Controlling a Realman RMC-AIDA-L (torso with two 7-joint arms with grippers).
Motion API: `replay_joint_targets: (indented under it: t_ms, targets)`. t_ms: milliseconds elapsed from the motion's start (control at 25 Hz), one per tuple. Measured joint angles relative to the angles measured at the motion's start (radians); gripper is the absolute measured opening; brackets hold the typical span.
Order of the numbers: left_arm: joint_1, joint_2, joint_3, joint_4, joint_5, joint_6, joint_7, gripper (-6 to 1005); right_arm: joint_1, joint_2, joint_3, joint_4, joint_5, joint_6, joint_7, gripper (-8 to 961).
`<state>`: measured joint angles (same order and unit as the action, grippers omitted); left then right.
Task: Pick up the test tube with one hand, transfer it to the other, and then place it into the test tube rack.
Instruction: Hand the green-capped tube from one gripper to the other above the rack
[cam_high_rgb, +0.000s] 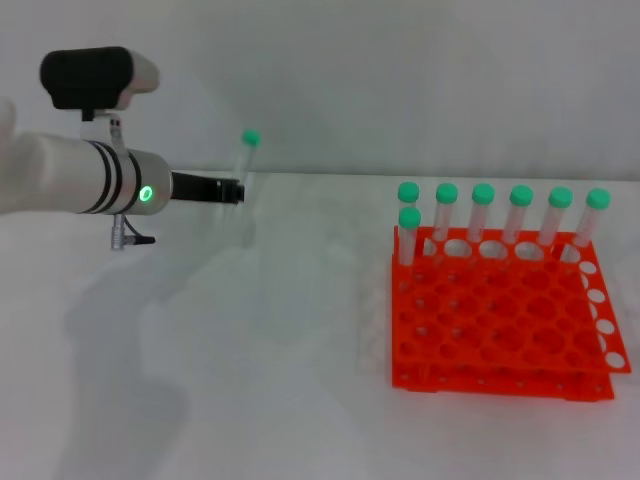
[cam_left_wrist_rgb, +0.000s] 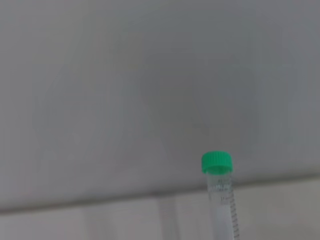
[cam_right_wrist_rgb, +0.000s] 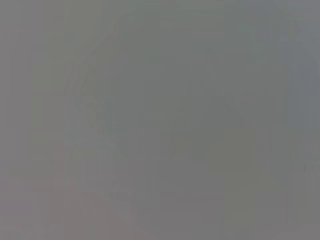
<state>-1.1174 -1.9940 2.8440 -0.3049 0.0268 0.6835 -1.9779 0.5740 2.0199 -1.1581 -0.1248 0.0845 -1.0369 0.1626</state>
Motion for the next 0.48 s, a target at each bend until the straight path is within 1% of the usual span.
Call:
replay_joint_targets:
  t_ms: [120,240,360,400,480]
  targets:
    - [0.041,-0.004,0.0,-0.001,-0.195,-0.002,0.167,191,0.0,-0.001,0.0,-0.001,0.001,0.004,0.0,767]
    - [0.097,-0.005,0.0,-0.003,-0.444,0.056,0.366,191,0.0,-0.002,0.0,-0.002,0.001,0.004,0.0,767]
    - [0.174,-0.008,0.0,-0.003,-0.699,0.204,0.602,191,0.0,-0.004,-0.001,-0.003,0.001,0.006,0.0,768]
    - [0.208,-0.01,0.0,-0.002,-0.782,0.273,0.677,191,0.0,-0.004,0.0,-0.003,0.002,0.006,0.0,768]
    - [0.265,-0.015,0.0,0.001,-0.89,0.395,0.787,191,0.0,-0.004,0.0,-0.005,0.002,0.006,0.0,768]
